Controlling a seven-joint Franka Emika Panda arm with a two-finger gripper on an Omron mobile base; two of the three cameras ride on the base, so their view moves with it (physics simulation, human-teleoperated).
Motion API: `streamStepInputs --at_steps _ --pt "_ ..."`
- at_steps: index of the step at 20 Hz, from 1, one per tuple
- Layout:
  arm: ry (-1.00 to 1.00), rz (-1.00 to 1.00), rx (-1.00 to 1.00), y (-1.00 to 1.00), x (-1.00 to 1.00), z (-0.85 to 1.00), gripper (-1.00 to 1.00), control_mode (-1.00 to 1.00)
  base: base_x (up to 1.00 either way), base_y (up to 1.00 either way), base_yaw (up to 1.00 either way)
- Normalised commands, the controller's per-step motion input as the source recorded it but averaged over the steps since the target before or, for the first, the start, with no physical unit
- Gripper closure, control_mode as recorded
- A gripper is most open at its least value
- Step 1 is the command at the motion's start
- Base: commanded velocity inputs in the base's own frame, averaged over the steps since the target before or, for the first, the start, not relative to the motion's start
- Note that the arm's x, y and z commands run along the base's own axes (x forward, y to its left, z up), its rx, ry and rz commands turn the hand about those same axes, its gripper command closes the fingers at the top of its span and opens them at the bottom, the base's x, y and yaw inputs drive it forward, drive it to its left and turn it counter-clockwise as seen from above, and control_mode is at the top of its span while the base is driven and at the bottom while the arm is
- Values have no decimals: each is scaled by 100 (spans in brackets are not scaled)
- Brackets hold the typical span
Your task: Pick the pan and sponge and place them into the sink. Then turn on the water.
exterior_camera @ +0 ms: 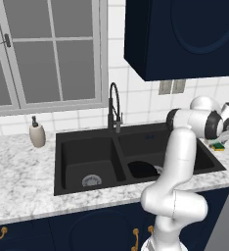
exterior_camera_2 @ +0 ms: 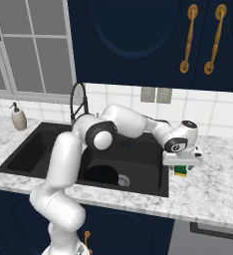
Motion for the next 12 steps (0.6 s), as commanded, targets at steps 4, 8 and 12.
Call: streamStepInputs --at_steps 4,8,12 --pt "0 0 0 0 0 -50 -100 -100 0 0 0" --pt "2 0 0 0 1 -42 100 -100 0 0 0" --pt "0 0 0 1 1 0 100 -100 0 0 0"
